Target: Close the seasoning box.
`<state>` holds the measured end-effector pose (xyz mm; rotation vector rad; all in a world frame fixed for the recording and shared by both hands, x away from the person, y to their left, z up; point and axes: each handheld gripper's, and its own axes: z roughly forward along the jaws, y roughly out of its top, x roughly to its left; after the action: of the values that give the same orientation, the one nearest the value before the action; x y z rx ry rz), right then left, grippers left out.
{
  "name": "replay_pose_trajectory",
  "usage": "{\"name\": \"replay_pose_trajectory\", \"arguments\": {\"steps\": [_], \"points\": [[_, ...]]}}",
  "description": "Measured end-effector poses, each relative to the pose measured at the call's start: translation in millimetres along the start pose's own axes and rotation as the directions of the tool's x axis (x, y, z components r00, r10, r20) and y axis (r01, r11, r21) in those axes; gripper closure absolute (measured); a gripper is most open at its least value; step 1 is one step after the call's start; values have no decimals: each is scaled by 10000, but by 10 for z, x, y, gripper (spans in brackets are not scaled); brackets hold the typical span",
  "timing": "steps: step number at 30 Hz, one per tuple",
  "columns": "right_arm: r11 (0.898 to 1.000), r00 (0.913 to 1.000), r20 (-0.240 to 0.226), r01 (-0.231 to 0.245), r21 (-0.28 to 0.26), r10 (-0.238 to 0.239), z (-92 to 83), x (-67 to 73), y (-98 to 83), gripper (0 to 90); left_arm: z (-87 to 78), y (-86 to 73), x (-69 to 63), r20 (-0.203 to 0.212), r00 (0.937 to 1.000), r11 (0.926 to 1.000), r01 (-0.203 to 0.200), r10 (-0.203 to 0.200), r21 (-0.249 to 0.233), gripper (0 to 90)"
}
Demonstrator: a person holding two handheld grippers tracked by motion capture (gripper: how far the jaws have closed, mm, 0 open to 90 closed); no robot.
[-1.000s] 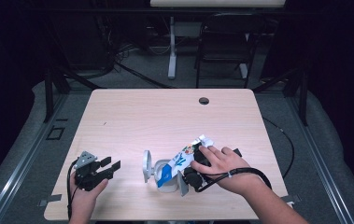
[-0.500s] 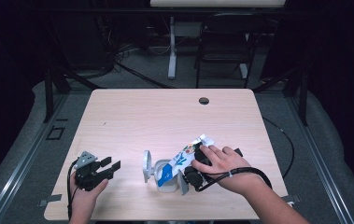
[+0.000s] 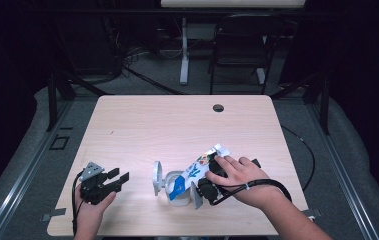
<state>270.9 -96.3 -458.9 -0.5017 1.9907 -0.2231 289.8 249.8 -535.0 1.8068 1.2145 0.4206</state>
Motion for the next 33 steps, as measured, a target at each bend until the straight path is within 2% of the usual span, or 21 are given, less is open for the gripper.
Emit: {"name": "replay_pose_trajectory", "arguments": {"steps": [2, 11, 17, 22, 25, 26, 27, 30, 33], "points": [[9998, 9999, -17, 138, 169, -138, -14, -9, 0, 760, -4, 3, -1, 21, 10000, 10000, -8, 8, 14, 519], [9996, 9999, -39, 163, 212, -162, -24, -9, 9, 761, -14, 10, 2, 68, 10000, 10000, -39, 39, 58, 518], [9999, 9997, -221, -85, 139, 88, -20, -18, 0, 761, -17, 11, 3, 62, 10000, 10000, -36, 35, 36, 519], [9972, 9957, -583, -727, -193, 715, 8, -4, -34, 762, -15, 11, 3, 53, 10000, 10000, -50, 50, 52, 519], [9966, 9946, -670, -809, -176, 795, 13, -3, -39, 763, -11, 9, 3, 48, 10000, 10000, -52, 52, 58, 519], [9959, 9930, -784, -894, -115, 882, 8, -14, -43, 763, -11, 8, 2, 51, 10000, 10000, -39, 39, 72, 519], [9921, 9892, -885, -1201, -372, 1165, 27, 0, -54, 764, -10, 8, 1, 49, 10000, 10000, -39, 39, 72, 519], [9900, 9862, -1005, -1361, -376, 1318, 33, 10, -62, 766, -1, 2, -1, -16, 10000, 10000, -17, 17, -15, 519], [9852, 9802, -1168, -1660, -429, 1601, 37, 16, -74, 768, -5, 4, 4, 35, 10000, 9999, -41, 40, 100, 519]]}}
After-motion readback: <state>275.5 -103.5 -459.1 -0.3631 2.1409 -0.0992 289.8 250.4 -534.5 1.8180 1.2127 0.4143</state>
